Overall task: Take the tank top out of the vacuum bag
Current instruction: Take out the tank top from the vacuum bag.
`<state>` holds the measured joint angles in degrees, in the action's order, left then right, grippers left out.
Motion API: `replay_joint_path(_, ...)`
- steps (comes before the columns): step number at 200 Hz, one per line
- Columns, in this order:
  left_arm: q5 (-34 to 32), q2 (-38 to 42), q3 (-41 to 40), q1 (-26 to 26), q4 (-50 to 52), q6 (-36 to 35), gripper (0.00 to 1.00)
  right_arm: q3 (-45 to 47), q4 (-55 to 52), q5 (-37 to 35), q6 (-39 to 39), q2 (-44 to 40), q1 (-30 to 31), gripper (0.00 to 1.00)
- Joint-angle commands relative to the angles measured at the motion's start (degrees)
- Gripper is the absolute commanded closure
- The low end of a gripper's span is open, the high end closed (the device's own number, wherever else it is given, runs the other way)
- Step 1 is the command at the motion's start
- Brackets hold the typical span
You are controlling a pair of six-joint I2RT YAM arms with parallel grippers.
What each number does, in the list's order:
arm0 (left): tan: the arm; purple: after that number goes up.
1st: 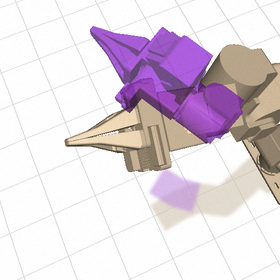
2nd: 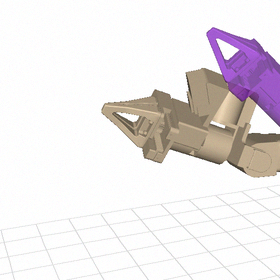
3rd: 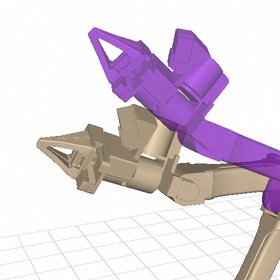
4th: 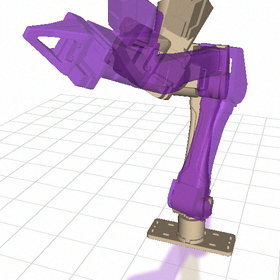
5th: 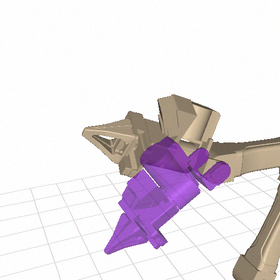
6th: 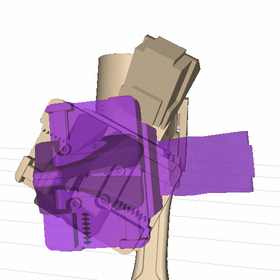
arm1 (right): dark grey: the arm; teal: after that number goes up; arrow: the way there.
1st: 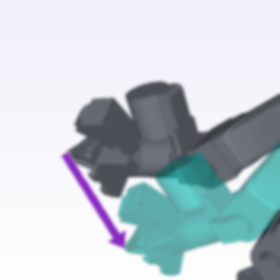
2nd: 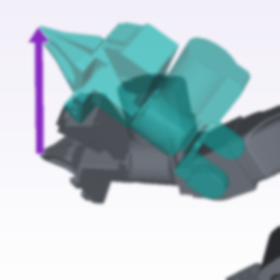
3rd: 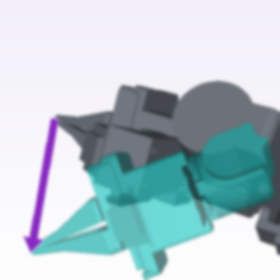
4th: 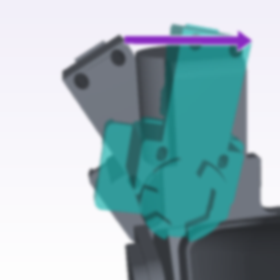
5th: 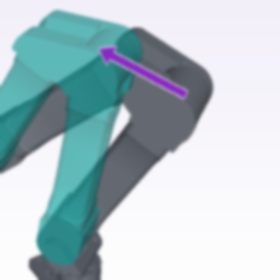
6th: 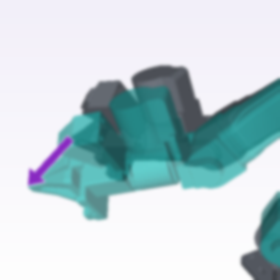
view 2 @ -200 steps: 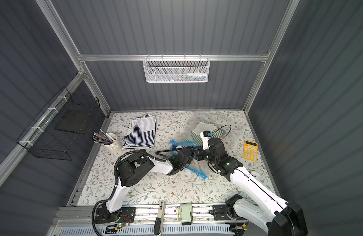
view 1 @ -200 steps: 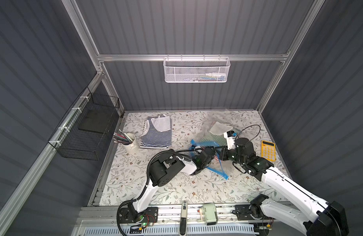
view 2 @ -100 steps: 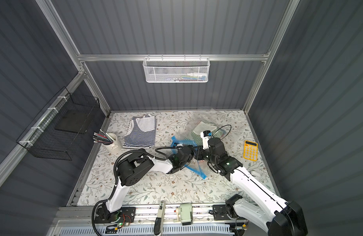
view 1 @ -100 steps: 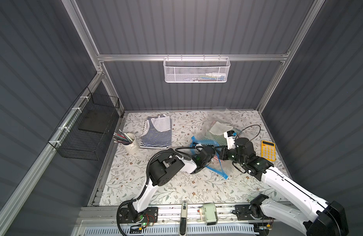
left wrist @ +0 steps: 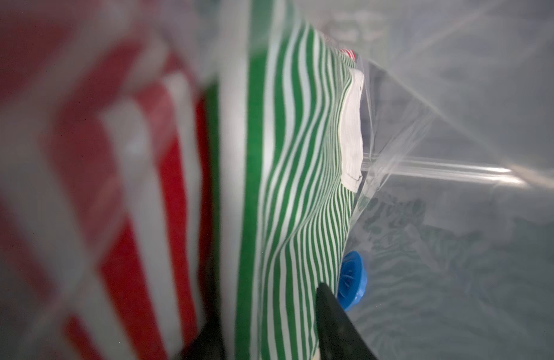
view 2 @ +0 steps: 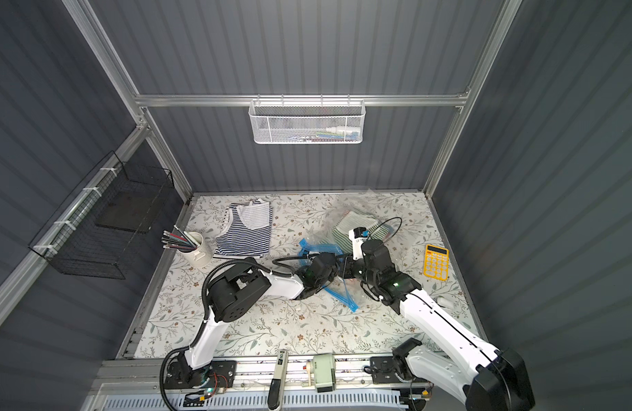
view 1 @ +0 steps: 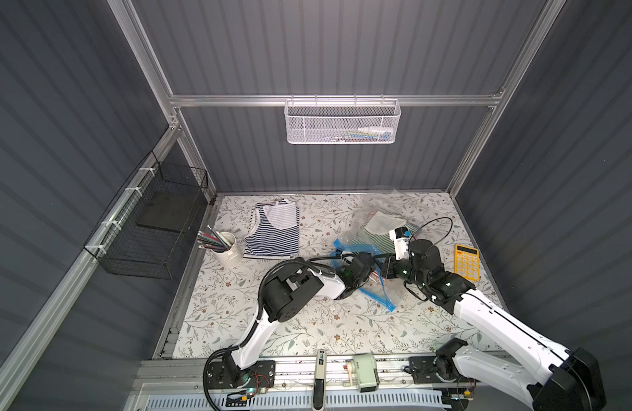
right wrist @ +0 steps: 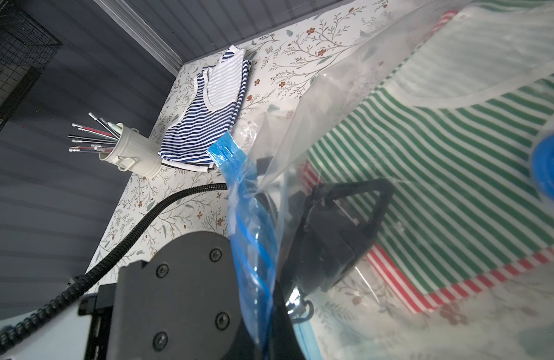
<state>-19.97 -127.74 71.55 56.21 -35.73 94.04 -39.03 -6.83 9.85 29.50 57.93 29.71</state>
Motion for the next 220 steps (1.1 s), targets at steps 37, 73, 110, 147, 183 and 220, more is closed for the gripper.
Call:
replay_joint_path(37,6.99,-5.21,4.09,-3.75,0.42,-6.8,0.7,0.96,1.34,0.16,-0.14,0.16,0.06,1.0)
replay_joint_path(73,9.02,-5.67,4.17,-4.07,-3.84,-10.36,0.97,-0.12,0.63,-0.35,-0.94,0.68,-0.14,1.0)
replay_joint_path(110,8.47,-0.44,2.64,-4.07,-2.1,-14.17,1.0,-0.78,0.59,-2.0,-1.35,1.16,-0.7,1.0)
replay_joint_path(147,8.46,3.48,0.49,-3.91,-3.54,-13.32,1.0,-2.36,-0.96,-4.98,-1.56,1.27,-1.23,1.0)
replay_joint_path(183,6.8,6.45,-0.94,-2.35,-1.6,-7.08,1.0,-3.14,-0.73,-5.94,-1.18,1.31,-1.95,1.0)
replay_joint_path(220,6.08,8.04,-3.11,-0.71,-1.79,-3.95,1.0,-3.99,-0.4,-5.3,-1.03,2.24,-2.3,1.0)
